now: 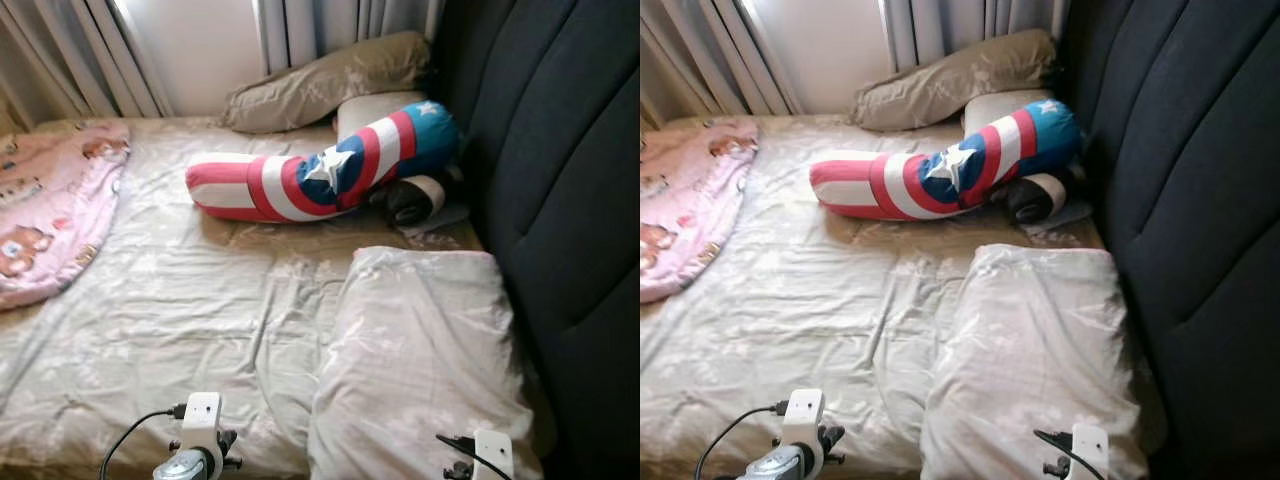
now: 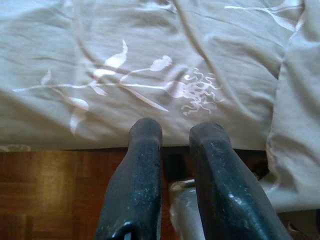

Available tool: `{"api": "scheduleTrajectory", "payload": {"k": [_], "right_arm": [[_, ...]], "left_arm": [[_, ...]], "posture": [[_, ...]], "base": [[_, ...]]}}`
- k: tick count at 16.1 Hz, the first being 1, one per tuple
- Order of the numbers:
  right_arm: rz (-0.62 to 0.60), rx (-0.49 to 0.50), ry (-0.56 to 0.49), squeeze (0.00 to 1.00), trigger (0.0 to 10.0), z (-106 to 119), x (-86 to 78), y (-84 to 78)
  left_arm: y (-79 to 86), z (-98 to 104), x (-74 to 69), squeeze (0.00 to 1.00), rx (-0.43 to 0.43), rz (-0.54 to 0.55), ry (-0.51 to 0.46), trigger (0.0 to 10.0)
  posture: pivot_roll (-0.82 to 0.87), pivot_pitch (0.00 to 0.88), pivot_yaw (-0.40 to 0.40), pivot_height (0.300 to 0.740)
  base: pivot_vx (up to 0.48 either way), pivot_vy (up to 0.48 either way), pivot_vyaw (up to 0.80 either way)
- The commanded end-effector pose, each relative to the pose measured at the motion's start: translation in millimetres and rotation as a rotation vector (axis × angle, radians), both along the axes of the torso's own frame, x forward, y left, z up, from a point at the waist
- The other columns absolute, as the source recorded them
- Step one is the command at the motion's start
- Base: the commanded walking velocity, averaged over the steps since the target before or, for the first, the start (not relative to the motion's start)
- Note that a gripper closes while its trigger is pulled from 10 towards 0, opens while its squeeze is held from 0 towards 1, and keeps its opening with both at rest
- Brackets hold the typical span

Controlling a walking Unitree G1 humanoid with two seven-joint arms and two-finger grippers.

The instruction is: Clean up the room

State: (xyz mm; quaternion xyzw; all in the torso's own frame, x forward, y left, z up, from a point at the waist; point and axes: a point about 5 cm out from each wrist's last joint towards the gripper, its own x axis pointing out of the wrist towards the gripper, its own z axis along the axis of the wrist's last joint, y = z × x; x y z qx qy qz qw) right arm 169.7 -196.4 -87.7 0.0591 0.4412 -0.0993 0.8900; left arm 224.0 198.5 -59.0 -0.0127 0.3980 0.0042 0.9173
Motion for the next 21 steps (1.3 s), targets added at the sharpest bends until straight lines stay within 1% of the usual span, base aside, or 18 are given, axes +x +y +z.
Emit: {"api": "scheduleTrajectory", "payload": {"k": [1, 7, 13, 16, 18, 19, 20, 21], "right_arm": [[0.005, 0.003, 0.006, 0.00, 10.0, -1.2, -1.9, 2.3], [0.003, -0.004, 0.001, 0.00, 10.0, -0.9, -2.1, 0.7], [-0.001, -0.016, -0.021, 0.00, 10.0, 1.8, 2.7, -0.7], [-0.007, -0.049, -0.058, 0.00, 10.0, 6.6, 10.6, -4.4], [-0.045, -0.069, -0.195, 0.00, 10.0, 22.0, 32.6, -9.9], [-0.045, -0.073, -0.221, 0.00, 10.0, 24.9, 36.2, -10.5], [-0.066, -0.080, -0.391, 0.00, 10.0, 43.2, 54.9, -12.8], [-0.070, -0.081, -0.423, 0.01, 10.0, 46.8, 58.0, -13.3]], "left_arm": [[3.8, -2.8, -5.5, 0.00, 0.011, -0.001, 0.017, 10.0], [3.8, -0.2, -1.5, 0.00, 0.012, -0.004, 0.000, 10.0], [3.1, 4.6, 5.3, 0.00, -0.001, 0.002, -0.040, 10.0], [3.5, 7.5, 8.7, 0.00, 0.000, -0.004, -0.065, 10.0], [5.1, 21.6, 25.0, 0.00, -0.006, -0.004, -0.175, 10.0], [5.2, 24.0, 27.4, 0.00, -0.008, -0.001, -0.196, 10.0], [7.8, 45.9, 47.4, 0.00, -0.011, 0.002, -0.354, 10.0], [8.0, 50.3, 50.9, 0.00, -0.013, 0.002, -0.384, 10.0]], "posture": [[-0.03, 0.053, 0.008, 0.740], [-0.04, 0.055, 0.005, 0.740], [-0.03, 0.057, 0.003, 0.740], [-0.04, 0.059, 0.002, 0.740], [-0.04, 0.061, 0.000, 0.740], [-0.04, 0.061, 0.000, 0.740], [-0.04, 0.062, -0.004, 0.740], [-0.04, 0.063, -0.004, 0.740]], "base": [[0.000, 0.000, 0.00], [0.000, -0.393, 0.00], [0.000, 0.000, 0.00], [0.000, 0.000, 0.00], [0.000, 0.000, 0.00], [0.000, 0.000, 0.00], [0.000, 0.000, 0.00], [0.000, 0.000, 0.00]]}}
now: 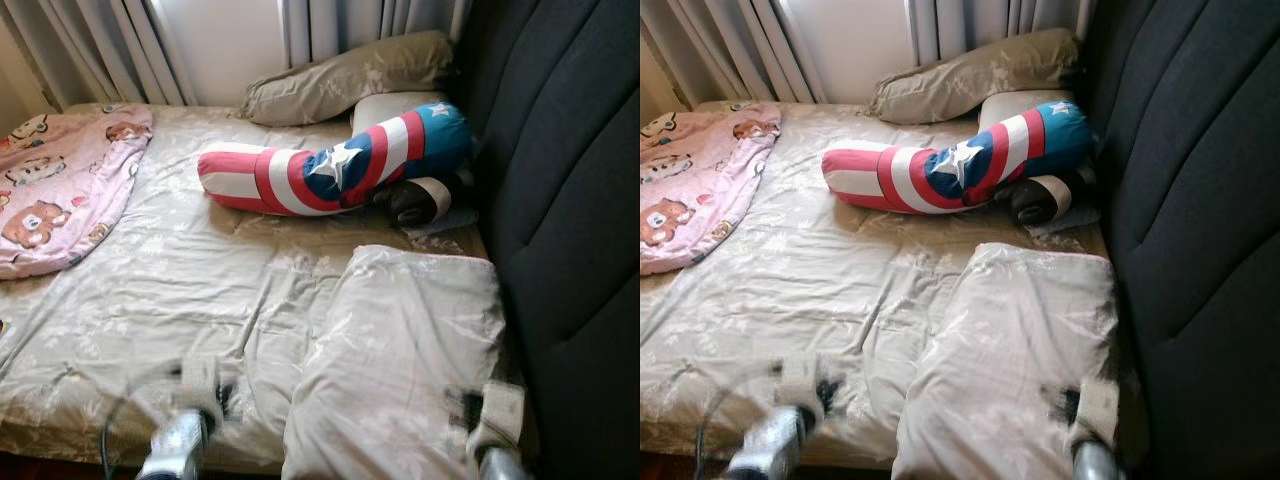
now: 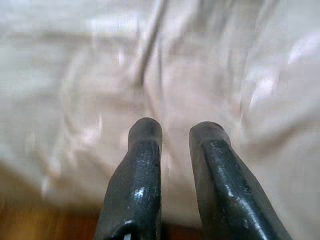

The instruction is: Clean up the room

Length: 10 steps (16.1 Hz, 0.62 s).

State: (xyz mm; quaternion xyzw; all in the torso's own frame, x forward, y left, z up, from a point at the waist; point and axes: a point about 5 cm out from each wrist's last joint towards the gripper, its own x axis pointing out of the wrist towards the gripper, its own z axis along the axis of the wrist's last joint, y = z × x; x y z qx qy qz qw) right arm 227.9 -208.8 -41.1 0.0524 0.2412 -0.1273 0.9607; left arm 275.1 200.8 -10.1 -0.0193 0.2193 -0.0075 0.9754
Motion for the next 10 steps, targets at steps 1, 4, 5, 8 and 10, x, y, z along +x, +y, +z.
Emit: {"api": "scheduleTrajectory", "payload": {"k": [1, 4, 5, 8, 10], "right_arm": [[-0.014, 0.003, -0.059, 0.15, 10.0, 6.3, 4.3, -1.3], [0.024, -0.018, -0.149, 1.00, 10.0, 15.5, 8.5, 1.6], [0.021, -0.018, -0.144, 1.00, 10.0, 14.2, 6.4, 0.6], [0.021, -0.016, -0.130, 1.00, 10.0, 11.3, 2.9, 0.2], [0.016, -0.017, -0.124, 1.00, 10.0, 10.7, 2.6, 0.0]], "left_arm": [[5.3, 7.8, 4.4, 0.00, -0.006, 0.015, -0.056, 10.0], [-2.1, 15.2, 6.1, 0.00, -0.020, -0.004, -0.148, 10.0], [-3.1, 13.8, 4.8, 0.00, -0.019, -0.006, -0.145, 10.0], [-4.0, 4.1, -3.0, 0.00, -0.027, 0.002, -0.093, 10.0], [-2.7, 0.4, -6.9, 0.00, -0.030, 0.009, -0.075, 10.0]], "posture": [[-0.04, 0.063, -0.004, 0.740], [-0.04, 0.049, -0.013, 0.740], [-0.04, 0.042, -0.016, 0.740], [-0.04, 0.029, -0.015, 0.740], [-0.04, 0.024, -0.014, 0.740]], "base": [[0.000, 0.000, 0.00], [0.000, 0.000, 0.00], [0.000, 0.000, 0.00], [0.000, 0.000, 0.00], [0.000, 0.000, 0.00]]}}
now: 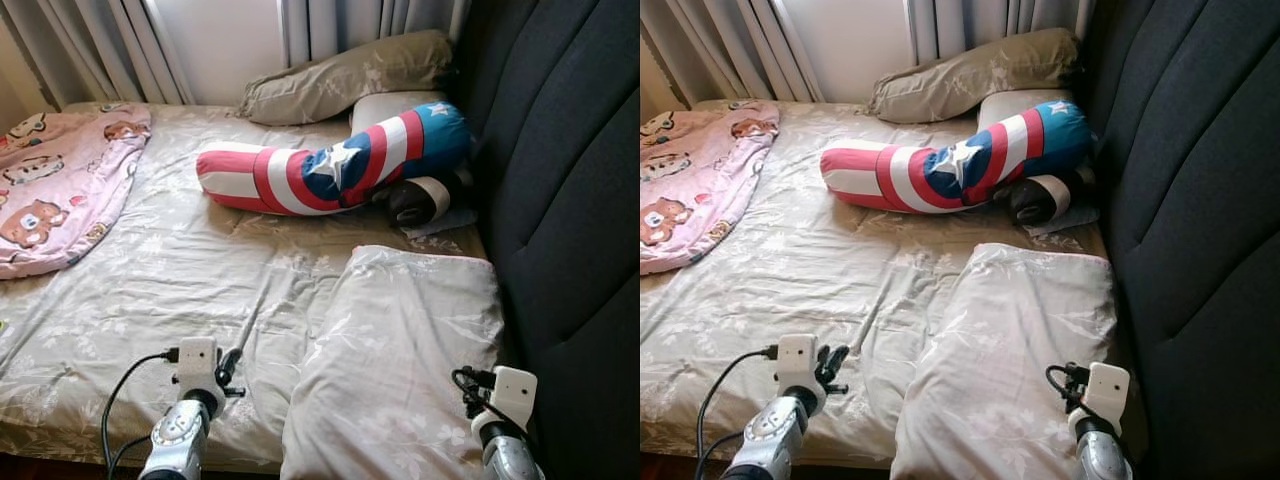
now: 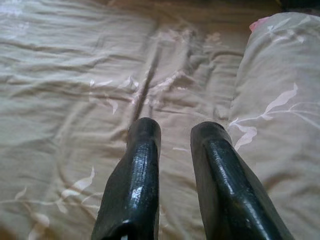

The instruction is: Clean up the room

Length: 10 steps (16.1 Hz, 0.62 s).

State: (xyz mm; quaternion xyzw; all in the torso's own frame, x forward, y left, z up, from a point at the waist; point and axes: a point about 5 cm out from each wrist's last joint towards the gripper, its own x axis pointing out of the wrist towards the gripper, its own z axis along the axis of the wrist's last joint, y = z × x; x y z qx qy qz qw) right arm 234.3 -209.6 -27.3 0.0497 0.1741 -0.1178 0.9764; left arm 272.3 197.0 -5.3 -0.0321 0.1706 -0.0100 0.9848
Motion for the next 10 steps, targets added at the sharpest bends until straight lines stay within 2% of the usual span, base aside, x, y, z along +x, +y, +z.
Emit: {"api": "scheduleTrajectory", "payload": {"k": [1, 2, 3, 4, 9, 10], "right_arm": [[-0.002, 0.002, 0.013, 1.00, 10.0, -3.3, -4.1, 0.9], [-0.002, 0.001, 0.015, 1.00, 10.0, -3.5, -4.4, 0.5], [-0.005, -0.005, 0.027, 0.91, 10.0, -4.4, -5.0, -1.1], [-0.002, -0.013, 0.052, 0.00, 10.0, -6.6, -6.6, -2.5], [-0.005, -0.012, 0.075, 0.00, 10.0, -9.7, -9.1, -1.9], [0.003, -0.013, 0.081, 0.00, 10.0, -10.0, -8.9, -1.7]], "left_arm": [[2.0, -8.2, -8.1, 0.00, -0.001, 0.008, 0.043, 10.0], [4.2, -11.7, -11.6, 0.00, -0.002, 0.020, 0.065, 10.0], [5.3, -15.2, -15.0, 0.00, 0.003, 0.021, 0.087, 10.0], [4.9, -17.0, -16.7, 0.00, 0.006, 0.014, 0.100, 10.0], [4.3, -20.4, -20.4, 0.00, 0.002, 0.006, 0.117, 10.0], [3.3, -20.2, -19.9, 0.00, 0.008, 0.003, 0.115, 10.0]], "posture": [[-0.04, 0.018, -0.014, 0.740], [-0.05, 0.011, -0.016, 0.740], [-0.05, 0.005, -0.016, 0.740], [-0.04, 0.002, -0.017, 0.740], [-0.04, 0.000, -0.026, 0.740], [-0.04, 0.000, -0.029, 0.740]], "base": [[0.000, 0.000, 0.00], [0.000, 0.000, 0.00], [0.000, 0.000, 0.00], [0.000, 0.000, 0.00], [0.000, 0.000, 0.00], [0.000, -0.424, 0.00]]}}
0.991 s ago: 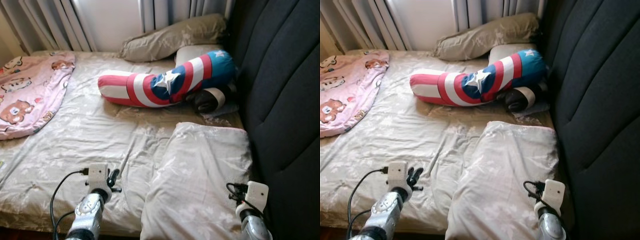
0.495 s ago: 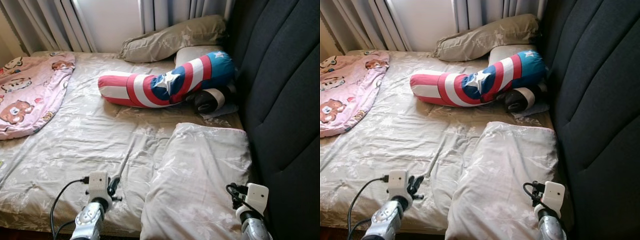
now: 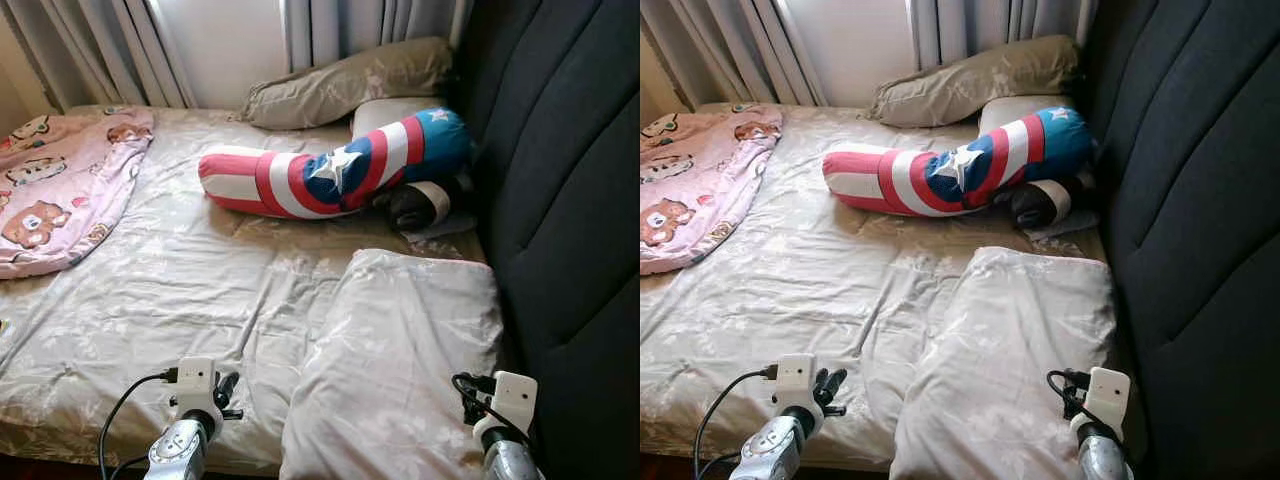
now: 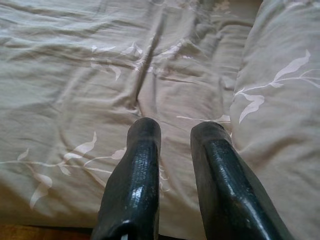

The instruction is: Clean up the room

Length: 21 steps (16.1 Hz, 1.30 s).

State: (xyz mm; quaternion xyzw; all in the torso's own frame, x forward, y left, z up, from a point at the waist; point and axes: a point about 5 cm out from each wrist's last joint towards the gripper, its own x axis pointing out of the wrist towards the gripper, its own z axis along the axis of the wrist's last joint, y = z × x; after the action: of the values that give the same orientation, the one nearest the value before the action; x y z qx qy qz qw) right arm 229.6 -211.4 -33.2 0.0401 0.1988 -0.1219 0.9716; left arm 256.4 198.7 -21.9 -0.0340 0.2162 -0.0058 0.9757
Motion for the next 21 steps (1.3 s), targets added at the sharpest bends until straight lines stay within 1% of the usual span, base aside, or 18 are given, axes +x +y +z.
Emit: {"api": "scheduleTrajectory", "payload": {"k": [1, 8, 14, 21], "right_arm": [[0.006, 0.001, 0.030, 0.00, 10.0, -4.1, -4.0, 0.0], [-0.014, 0.006, 0.057, 0.00, 10.0, -6.0, -3.9, -0.9], [-0.009, 0.008, 0.080, 0.00, 10.0, -9.8, -7.9, 1.8], [-0.004, 0.011, 0.083, 0.00, 10.0, -10.4, -8.4, 2.4]], "left_arm": [[1.5, -3.5, -3.9, 0.00, 0.010, -0.003, 0.022, 10.0], [4.1, -2.6, -2.4, 0.00, 0.009, -0.006, 0.027, 10.0], [5.7, -0.9, -0.7, 0.00, 0.011, -0.006, 0.022, 10.0], [7.2, 0.6, 0.5, 0.00, 0.025, -0.012, 0.016, 10.0]], "posture": [[-0.04, 0.000, -0.029, 0.740], [-0.04, 0.000, -0.027, 0.740], [-0.04, 0.019, -0.025, 0.740], [-0.04, 0.030, -0.028, 0.740]], "base": [[0.000, -0.424, 0.00], [0.000, 0.000, 0.00], [0.000, 0.000, -0.71], [0.000, 0.000, 0.00]]}}
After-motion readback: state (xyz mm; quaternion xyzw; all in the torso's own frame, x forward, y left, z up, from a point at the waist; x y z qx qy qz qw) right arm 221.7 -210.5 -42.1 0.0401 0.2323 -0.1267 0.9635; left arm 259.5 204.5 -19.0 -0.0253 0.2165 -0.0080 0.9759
